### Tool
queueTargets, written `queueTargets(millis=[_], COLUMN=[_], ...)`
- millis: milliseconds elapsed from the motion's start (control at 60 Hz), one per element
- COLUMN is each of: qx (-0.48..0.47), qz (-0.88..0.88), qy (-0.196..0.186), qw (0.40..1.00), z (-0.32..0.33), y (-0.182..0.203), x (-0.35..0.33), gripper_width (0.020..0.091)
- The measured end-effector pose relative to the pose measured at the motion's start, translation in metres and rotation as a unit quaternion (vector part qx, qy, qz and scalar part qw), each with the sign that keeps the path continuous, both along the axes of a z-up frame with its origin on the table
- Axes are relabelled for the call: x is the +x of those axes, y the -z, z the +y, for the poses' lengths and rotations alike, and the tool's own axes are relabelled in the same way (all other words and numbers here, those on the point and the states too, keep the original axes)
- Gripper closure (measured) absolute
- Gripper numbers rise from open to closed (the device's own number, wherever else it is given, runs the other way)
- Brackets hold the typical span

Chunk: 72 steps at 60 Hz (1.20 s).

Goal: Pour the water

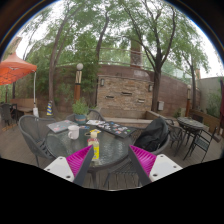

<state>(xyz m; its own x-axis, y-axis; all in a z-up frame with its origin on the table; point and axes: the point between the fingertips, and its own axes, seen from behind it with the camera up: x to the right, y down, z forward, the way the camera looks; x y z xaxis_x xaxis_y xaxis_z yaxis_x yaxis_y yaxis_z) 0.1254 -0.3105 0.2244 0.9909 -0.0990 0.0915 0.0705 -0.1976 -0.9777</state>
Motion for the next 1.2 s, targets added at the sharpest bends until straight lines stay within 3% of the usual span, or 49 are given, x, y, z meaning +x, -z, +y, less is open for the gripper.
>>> queueTargets(millis=[233,350,667,817,1000,1050,1083,1100,1200], qx=[-0.003,0.005,0.022,0.028,0.054,0.064,0.062,0.059,0.083], qz=[-0.003,0.005,0.052,0.026,0.026,0.046,0.06,0.063,0.075], qy=[-0.008,-0.03,-0.075,-0.057,-0.013,-0.011,-0.005,0.002,0.029], qw=[1.0,1.0,0.996,0.998,0.998,0.997,0.996,0.996,0.993], z=[-0.008,0.003,0.13,0.2,0.238,0.256,0.255,0.256,0.262], y=[0.009,0.025,0.12,0.151,0.14,0.137,0.138,0.138,0.142], x=[0.009,-0.006,-0.064,-0.059,-0.052,-0.056,-0.055,-0.052,-0.055], gripper_width=[0.0292,0.0288,0.0291,0.0293,0.0293,0.0361,0.0572,0.0635,0.0641])
